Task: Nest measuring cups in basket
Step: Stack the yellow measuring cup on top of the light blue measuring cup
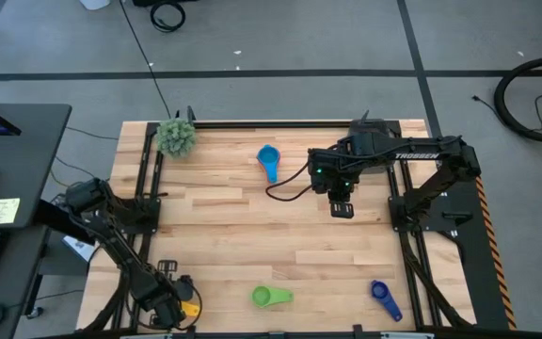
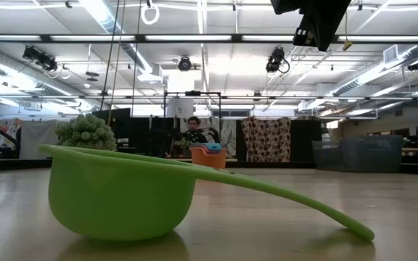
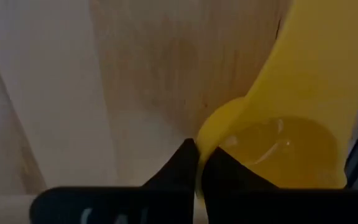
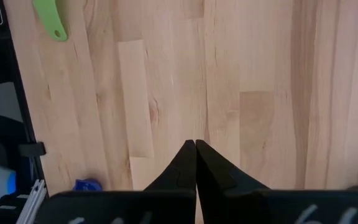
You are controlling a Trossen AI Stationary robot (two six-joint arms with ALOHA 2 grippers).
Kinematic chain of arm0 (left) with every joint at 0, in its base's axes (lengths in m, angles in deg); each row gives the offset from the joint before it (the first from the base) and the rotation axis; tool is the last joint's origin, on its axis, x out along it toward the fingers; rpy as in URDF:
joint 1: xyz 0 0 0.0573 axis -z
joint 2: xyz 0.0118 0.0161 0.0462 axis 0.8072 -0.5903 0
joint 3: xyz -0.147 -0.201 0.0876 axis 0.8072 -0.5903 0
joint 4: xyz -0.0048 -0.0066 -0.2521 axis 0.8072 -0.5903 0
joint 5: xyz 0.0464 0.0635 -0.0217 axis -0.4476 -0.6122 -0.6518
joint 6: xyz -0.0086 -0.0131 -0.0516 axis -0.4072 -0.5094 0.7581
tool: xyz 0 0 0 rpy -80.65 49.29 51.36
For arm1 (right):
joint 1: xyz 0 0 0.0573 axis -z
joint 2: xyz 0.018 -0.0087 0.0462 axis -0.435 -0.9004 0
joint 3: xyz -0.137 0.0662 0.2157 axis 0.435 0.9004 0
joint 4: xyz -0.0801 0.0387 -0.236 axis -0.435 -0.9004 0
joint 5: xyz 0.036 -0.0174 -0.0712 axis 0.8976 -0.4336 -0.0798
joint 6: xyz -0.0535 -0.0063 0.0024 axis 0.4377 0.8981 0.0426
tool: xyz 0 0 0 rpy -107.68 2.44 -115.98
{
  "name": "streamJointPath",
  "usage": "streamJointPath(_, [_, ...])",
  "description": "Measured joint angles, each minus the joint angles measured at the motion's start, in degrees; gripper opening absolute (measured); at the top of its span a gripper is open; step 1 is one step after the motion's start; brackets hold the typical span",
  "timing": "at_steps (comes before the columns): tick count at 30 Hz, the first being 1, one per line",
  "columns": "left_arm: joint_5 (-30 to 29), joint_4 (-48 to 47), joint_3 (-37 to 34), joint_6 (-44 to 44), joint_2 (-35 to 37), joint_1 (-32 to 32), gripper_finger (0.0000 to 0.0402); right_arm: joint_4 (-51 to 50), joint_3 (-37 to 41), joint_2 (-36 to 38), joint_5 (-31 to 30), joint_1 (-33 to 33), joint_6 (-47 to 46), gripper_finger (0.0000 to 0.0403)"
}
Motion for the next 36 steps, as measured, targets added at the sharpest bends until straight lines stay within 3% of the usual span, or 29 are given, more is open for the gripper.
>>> streamJointPath(5, [0.8,0.3,0.0,-2.8,0.2,-2.0,0.0013,0.0,0.0,0.0,0.0,0.0,0.0,0.0003])
streamJointPath(10, [0.5,-7.4,0.0,-7.3,1.5,-6.5,0.0011,0.1,0.0,0.0,-0.1,0.0,0.0,0.0003])
streamJointPath(16, [-5.9,-17.9,-0.1,-16.5,6.7,-14.2,0.0011,0.2,0.0,0.0,-1.6,0.1,-0.1,0.0003])
streamJointPath(27, [-11.7,-20.0,-0.1,-36.2,21.0,-37.6,0.0011,0.8,0.0,0.0,-7.5,0.4,-3.9,0.0003])
streamJointPath(36, [-12.7,-18.0,0.0,-61.5,21.5,-58.4,0.0011,4.6,0.0,0.0,-9.1,0.5,-9.4,0.0002])
